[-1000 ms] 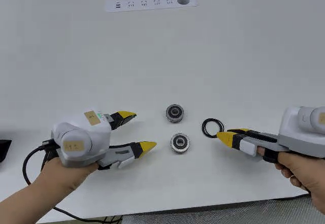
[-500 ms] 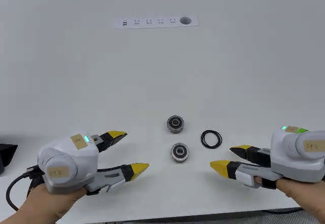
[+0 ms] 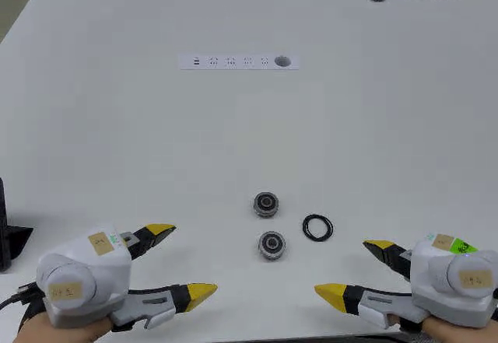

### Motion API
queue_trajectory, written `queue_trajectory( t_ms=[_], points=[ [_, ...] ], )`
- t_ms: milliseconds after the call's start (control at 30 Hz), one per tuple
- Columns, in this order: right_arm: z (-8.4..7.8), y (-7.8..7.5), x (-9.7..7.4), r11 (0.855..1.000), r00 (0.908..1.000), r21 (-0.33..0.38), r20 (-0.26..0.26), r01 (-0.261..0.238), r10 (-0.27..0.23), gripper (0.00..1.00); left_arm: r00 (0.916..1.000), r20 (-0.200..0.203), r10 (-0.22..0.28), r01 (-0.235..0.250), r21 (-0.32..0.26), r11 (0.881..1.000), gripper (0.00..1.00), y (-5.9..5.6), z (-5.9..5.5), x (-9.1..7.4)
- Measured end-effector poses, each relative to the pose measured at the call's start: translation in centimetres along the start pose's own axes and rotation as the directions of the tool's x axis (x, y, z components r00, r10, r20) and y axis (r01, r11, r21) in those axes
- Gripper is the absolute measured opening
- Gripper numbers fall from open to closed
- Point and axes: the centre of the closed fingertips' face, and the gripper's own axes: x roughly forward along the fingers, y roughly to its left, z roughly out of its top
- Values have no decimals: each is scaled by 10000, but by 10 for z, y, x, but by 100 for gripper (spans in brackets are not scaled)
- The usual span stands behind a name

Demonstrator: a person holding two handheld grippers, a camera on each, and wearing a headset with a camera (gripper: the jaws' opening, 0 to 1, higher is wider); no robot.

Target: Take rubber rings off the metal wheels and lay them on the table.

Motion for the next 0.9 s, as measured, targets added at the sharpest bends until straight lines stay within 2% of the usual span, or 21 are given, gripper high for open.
queue_trajectory(
  t_ms=[100, 167, 333, 500, 700, 900],
  points=[
    [-2, 5, -5, 9967, 10000, -815, 59, -18, 23, 85, 9999, 109, -26, 27, -91, 10000, 73, -4, 0, -3],
    [1, 7, -8, 9945, 9993, -1050, 370, -38, 77, 91, 9999, 123, -69, 70, -62, 10000, 75, -7, -1, -4],
    [6, 14, -10, 9963, 9963, -834, 809, -227, 295, 99, 9996, 159, -245, 245, -21, 9997, 82, -11, -3, -8],
    [5, 19, -6, 9950, 9965, -969, 785, -223, 300, 99, 9994, 260, -213, 212, 6, 9998, 86, -11, -5, -13],
    [13, 21, -4, 9942, 9947, -1070, 992, -144, 251, 99, 9992, 390, 37, -39, 64, 10000, 90, -6, -7, -20],
    [15, 23, -4, 9930, 9952, -1170, 938, -175, 286, 99, 9988, 465, 151, -156, 103, 9998, 90, -4, -6, -22]
  ],
)
